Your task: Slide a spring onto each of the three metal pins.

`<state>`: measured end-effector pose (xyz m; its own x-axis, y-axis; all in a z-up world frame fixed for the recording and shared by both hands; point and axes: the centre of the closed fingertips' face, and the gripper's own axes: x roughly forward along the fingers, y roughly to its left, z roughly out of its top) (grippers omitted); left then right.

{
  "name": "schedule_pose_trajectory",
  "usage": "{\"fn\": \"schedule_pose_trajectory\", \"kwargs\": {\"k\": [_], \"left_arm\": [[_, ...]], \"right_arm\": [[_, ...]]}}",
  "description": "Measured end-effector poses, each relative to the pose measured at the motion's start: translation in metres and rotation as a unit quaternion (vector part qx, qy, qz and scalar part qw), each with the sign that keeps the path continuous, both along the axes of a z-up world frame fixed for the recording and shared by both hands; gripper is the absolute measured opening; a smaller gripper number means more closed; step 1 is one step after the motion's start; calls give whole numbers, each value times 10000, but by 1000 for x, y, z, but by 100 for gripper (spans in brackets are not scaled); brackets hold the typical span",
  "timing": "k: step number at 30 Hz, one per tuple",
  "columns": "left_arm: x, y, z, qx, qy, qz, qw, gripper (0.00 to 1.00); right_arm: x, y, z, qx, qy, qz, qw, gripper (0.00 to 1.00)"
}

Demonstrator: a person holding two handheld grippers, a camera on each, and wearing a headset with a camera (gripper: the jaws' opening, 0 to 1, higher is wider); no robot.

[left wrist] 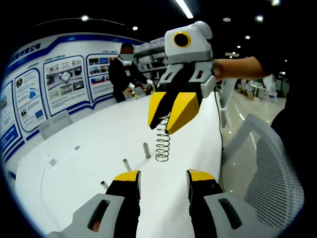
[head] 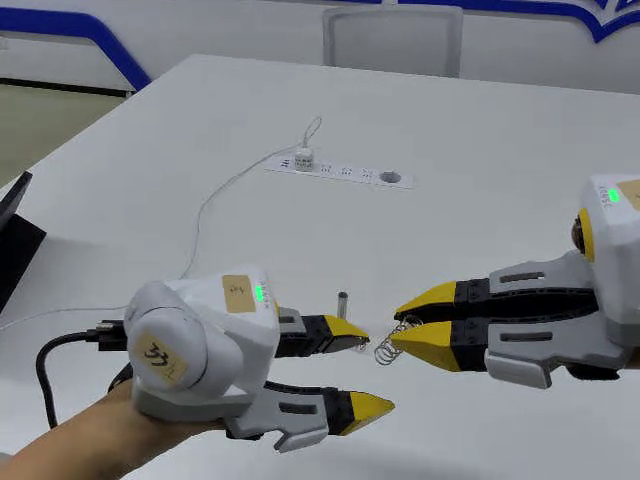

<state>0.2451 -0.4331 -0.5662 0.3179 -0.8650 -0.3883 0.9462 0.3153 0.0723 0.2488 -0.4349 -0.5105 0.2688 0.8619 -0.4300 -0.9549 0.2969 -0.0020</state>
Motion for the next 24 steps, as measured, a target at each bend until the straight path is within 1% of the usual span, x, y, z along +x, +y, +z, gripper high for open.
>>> {"fn": "schedule_pose_trajectory", "kwargs": {"k": [2, 4, 8, 9, 11, 16, 20, 24], "left_arm": [[4, 8, -1, -25, 34, 137, 9999, 41], [7, 16, -1, -130, 107, 291, 9994, 43], [13, 32, -5, -266, 209, 544, 9979, 46], [15, 38, -6, -338, 281, 648, 9969, 48], [18, 47, -8, -410, 331, 794, 9955, 52], [23, 65, -12, -512, 387, 1040, 9925, 56], [24, 76, -15, -620, 456, 1226, 9895, 59], [28, 85, -20, -716, 531, 1456, 9853, 64]], "right_arm": [[6, -3, -1, -48, -20, -91, 9999, 10], [15, -7, -2, -112, -77, -223, 9997, 10], [26, -11, -4, -109, -2, -355, 9993, 10], [30, -12, -5, -145, -24, -415, 9990, 10], [35, -14, -6, -205, -46, -460, 9987, 11], [48, -18, -11, -283, -44, -630, 9976, 11], [55, -22, -16, -353, -7, -735, 9967, 11], [65, -28, -23, -413, 46, -923, 9949, 11]]}}
